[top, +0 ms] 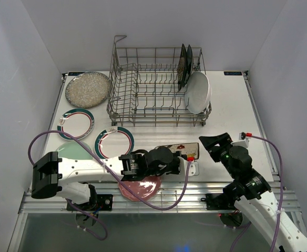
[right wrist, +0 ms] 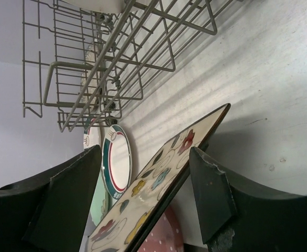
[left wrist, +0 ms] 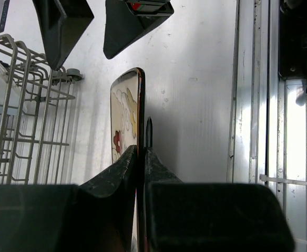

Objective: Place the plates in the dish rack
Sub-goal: Pick up the plate at the center of the board.

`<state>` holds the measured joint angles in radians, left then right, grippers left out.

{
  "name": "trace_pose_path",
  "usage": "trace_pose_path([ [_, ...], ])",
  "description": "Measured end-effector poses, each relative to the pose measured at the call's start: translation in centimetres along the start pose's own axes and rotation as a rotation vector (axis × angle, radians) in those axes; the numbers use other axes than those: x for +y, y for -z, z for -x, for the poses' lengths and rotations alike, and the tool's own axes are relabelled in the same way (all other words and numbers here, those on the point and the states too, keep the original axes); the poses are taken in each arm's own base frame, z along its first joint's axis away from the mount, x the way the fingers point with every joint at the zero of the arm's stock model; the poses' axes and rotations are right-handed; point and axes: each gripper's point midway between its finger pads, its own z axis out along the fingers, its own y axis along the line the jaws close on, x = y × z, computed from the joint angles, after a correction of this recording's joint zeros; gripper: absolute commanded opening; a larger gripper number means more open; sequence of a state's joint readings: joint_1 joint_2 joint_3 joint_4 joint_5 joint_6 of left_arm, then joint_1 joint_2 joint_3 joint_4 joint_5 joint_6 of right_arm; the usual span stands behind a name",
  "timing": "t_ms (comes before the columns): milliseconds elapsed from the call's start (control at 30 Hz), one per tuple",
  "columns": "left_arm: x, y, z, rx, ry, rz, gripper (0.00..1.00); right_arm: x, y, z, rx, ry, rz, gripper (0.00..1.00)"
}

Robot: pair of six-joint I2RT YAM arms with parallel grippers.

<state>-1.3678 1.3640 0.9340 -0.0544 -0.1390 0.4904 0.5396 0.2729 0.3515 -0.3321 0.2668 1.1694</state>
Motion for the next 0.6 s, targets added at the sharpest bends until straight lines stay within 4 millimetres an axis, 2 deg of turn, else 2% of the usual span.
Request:
trace_pose_path([
  [200,0.6,0.3,0.3,0.022,0.034,-0.009,0.0,-0.2,0.2,0.2,-0.009,0.003,-0.004,0.73],
  [400,2.4,0.6,0.7,0.035,0.093,0.01,0.0,-0.1,0.3,0.3,-0.017,0.01,0.003,0.73],
  [600,3.2,0.8,0.3,0.053,0.122,0.017,0.0,-0.3,0.3,0.5,-0.024,0.062,0.001,0.72],
])
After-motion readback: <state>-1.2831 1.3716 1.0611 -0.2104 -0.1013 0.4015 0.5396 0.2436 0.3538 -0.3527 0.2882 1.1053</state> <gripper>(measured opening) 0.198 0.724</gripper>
